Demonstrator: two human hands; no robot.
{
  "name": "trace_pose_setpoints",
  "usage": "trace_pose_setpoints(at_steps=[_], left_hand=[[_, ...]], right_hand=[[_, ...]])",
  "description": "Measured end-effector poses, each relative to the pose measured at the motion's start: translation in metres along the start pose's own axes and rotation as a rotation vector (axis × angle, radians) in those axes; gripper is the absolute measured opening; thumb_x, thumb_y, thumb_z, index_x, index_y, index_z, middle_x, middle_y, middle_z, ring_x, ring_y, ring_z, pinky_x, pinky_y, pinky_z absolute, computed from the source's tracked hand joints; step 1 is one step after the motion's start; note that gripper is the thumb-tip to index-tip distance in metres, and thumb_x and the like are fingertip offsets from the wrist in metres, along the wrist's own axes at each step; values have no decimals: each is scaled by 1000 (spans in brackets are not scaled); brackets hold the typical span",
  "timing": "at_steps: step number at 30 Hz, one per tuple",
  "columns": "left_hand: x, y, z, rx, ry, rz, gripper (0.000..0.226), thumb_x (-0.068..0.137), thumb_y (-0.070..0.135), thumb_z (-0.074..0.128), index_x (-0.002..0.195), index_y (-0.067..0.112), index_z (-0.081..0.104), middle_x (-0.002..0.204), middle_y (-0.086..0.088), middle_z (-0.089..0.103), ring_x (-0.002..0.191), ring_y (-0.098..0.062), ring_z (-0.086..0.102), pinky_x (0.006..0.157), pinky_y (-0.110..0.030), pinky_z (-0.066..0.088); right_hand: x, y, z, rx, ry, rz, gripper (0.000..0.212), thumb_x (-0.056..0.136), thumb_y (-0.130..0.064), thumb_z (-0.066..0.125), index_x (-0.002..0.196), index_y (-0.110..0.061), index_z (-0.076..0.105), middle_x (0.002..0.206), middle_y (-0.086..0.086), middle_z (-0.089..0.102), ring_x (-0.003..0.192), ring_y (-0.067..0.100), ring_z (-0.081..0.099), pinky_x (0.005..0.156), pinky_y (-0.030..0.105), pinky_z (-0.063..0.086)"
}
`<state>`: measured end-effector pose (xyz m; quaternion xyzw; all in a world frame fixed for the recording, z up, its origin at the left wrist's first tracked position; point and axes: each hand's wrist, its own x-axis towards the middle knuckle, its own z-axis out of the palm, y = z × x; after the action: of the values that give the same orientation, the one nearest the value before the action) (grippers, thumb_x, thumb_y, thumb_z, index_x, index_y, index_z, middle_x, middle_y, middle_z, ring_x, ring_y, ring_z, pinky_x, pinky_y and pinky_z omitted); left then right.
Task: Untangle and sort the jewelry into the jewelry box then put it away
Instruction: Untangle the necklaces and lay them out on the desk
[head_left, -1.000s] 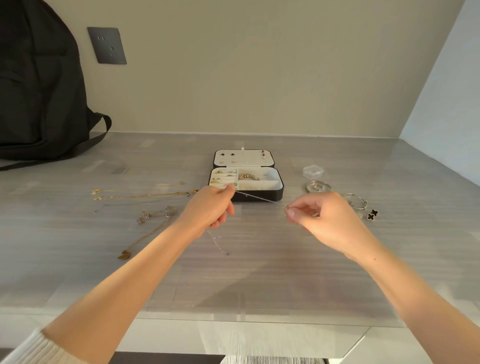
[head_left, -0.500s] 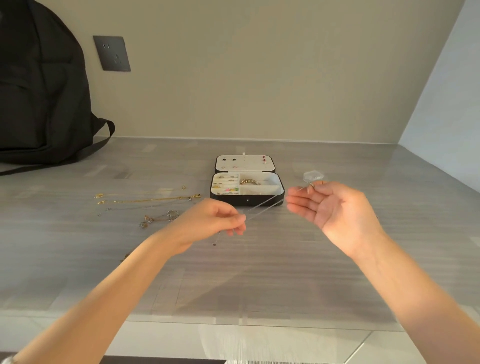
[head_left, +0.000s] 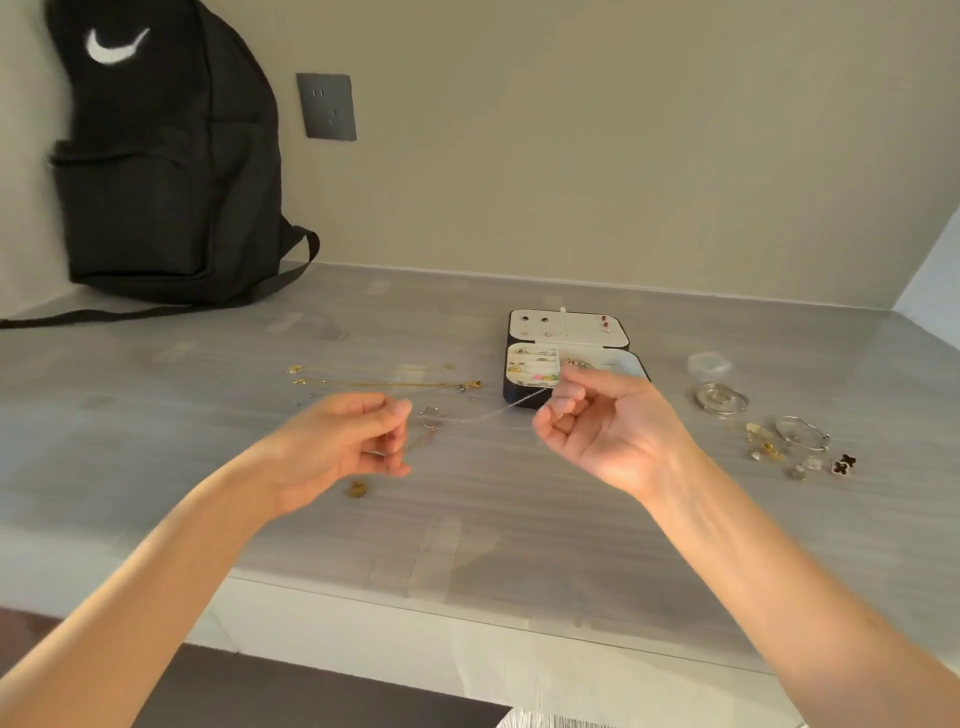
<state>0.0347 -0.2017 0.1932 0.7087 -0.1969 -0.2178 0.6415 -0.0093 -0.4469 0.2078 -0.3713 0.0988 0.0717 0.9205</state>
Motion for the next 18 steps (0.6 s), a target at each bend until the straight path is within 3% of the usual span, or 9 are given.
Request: trace_pose_setpoints(at_steps=[2, 5, 10, 15, 18], left_hand=[[-12, 1, -20, 77, 59, -35, 41, 61, 52, 77, 61, 16, 56, 57, 2, 40, 53, -12, 41, 60, -23, 50], [-25, 1, -50, 308, 224, -109, 25, 85, 33, 61, 76, 10, 59, 54, 6, 33, 53, -12, 34, 57, -20, 41], [-29, -9, -100, 511, 411, -182, 18, 91, 21, 56, 84, 6, 63, 44, 14, 45, 55, -12, 35, 59, -24, 36], [-12, -23, -133, 663, 523, -274, 26, 93, 24, 54, 74, 9, 62, 59, -2, 43, 58, -17, 40, 58, -26, 34], [-1, -30, -147, 777, 629, -355, 27, 93, 15, 48, 74, 3, 62, 68, -21, 54, 70, -34, 53, 52, -26, 28]], right_hand=[[7, 12, 7, -107, 26, 29, 6, 75, -2, 60, 76, -7, 57, 52, 2, 50, 44, 15, 51, 58, 29, 56], [20, 30, 16, -355, 38, -10, 10, 86, 2, 55, 85, -3, 64, 61, 9, 66, 53, 18, 65, 64, 31, 59], [41, 52, 40, -841, 23, -227, 11, 87, 8, 55, 89, 1, 64, 71, 12, 65, 56, 13, 65, 55, 23, 56], [78, 68, 69, -1088, 90, -282, 13, 89, 5, 51, 89, -1, 64, 67, 7, 60, 52, 9, 58, 44, 15, 47], [96, 76, 87, -1237, 104, -250, 17, 88, 1, 52, 81, -10, 63, 68, 3, 61, 51, 6, 55, 40, 14, 40]])
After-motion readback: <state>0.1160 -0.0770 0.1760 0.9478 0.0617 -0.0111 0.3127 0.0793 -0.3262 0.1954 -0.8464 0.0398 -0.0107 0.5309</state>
